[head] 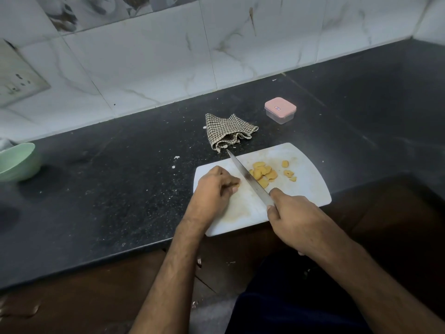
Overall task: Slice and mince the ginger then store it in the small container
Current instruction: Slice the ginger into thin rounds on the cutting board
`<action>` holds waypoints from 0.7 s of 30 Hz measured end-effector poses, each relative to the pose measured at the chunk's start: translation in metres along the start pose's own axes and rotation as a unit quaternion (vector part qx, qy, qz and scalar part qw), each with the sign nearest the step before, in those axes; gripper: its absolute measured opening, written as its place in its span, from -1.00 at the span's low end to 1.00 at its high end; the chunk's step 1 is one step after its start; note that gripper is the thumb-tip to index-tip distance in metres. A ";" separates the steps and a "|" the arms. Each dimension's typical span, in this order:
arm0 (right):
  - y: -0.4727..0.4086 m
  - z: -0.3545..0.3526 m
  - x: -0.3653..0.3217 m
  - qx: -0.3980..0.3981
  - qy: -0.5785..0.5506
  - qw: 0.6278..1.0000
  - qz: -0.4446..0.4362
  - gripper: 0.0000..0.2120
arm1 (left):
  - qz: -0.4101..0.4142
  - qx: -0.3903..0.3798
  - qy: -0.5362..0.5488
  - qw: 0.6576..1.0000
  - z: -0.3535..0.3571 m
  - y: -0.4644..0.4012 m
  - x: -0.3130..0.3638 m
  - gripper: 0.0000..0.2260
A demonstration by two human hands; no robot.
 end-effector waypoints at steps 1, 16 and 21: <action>0.000 0.000 -0.001 0.000 0.001 1.000 -0.001 -0.74 | 0.000 0.005 -0.005 1.000 0.000 -0.001 0.000 -0.81; 0.005 -0.013 0.014 0.020 -0.002 0.999 0.024 -0.79 | -0.048 0.091 0.034 0.994 0.012 -0.005 0.005 -0.74; 0.004 -0.008 0.014 0.005 0.010 1.000 0.023 -0.77 | -0.061 0.069 0.042 0.995 0.015 -0.010 0.005 -0.69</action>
Point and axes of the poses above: each hand's wrist, its own y-axis away from the middle knuckle, its own z-axis out of the palm, x = y × z, the point moved 6 cm from there along -y, towards the middle knuckle, and after that the axes turned 6 degrees about y, right-handed, at the moved point
